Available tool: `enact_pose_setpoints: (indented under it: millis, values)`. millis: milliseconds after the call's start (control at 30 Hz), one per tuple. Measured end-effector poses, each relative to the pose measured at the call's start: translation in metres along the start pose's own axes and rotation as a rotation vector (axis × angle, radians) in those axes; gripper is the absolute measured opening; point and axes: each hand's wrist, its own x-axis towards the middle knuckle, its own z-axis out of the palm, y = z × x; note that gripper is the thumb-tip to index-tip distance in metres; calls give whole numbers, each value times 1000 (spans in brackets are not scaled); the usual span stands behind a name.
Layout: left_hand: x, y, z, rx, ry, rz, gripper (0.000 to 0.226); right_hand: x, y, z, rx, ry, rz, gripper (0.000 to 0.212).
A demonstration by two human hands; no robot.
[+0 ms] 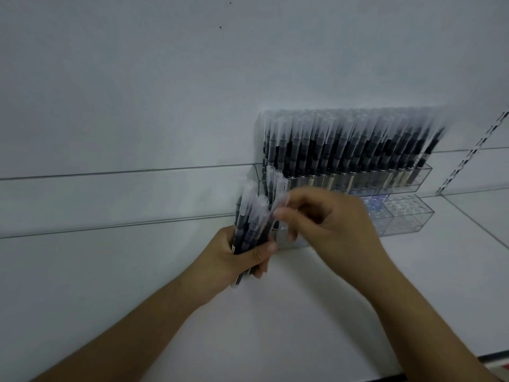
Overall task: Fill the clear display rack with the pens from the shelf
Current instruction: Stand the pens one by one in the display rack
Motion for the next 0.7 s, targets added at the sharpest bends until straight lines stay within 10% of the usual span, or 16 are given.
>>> enact_pose_setpoints:
  millis: [200,700]
  values:
    - [1,-3,1,-36,74,-11,27,16,-8,-44,171,488,-109,14]
    - [8,-10,1,-89,219,-19,19,39,17,-22,-256,217,-113,11]
